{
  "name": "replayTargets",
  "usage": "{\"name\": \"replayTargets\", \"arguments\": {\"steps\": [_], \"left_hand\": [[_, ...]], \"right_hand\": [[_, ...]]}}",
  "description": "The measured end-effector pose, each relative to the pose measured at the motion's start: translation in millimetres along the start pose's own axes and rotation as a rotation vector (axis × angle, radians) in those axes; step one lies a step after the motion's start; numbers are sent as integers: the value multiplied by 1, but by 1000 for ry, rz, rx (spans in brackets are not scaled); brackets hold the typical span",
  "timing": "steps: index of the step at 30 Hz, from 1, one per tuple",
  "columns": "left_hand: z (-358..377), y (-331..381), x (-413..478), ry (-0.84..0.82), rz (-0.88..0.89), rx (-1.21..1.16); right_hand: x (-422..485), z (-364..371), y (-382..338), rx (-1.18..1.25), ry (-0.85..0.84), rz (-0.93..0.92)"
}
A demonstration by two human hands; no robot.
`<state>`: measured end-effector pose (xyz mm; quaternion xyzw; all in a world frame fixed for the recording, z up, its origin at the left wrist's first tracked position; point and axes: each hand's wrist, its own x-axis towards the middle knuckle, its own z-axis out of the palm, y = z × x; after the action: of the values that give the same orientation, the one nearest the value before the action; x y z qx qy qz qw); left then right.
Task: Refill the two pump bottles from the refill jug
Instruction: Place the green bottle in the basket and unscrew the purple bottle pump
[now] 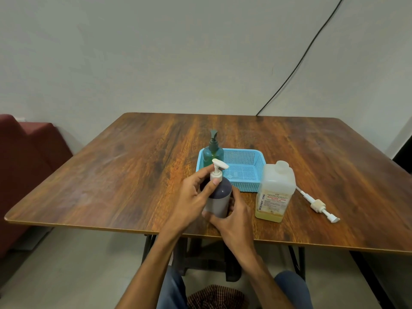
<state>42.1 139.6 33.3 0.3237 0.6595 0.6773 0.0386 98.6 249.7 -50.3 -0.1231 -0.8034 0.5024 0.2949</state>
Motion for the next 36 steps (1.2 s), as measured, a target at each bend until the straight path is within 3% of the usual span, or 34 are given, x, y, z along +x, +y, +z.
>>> {"name": "replayTargets", "arguments": {"steps": [6,17,22,25,32,36], "left_hand": [[4,6,4,228,41,17],[-20,49,8,586,201,-287],[-47,38,3,768,235,-312],[-56,14,0,781,228,-115],[-54,-56,-29,603,79,443],[-54,-78,-41,522,0,606]], "right_hand": [[-1,0,0,12,9,11],[-1,-2,1,6,-3,10],[-1,-4,1,30,-28,20],[-1,-5,-1,29,-30,18],[-2,-4,-3,4,-9,-2],[-1,-3,-1,-21,-10,1]]}}
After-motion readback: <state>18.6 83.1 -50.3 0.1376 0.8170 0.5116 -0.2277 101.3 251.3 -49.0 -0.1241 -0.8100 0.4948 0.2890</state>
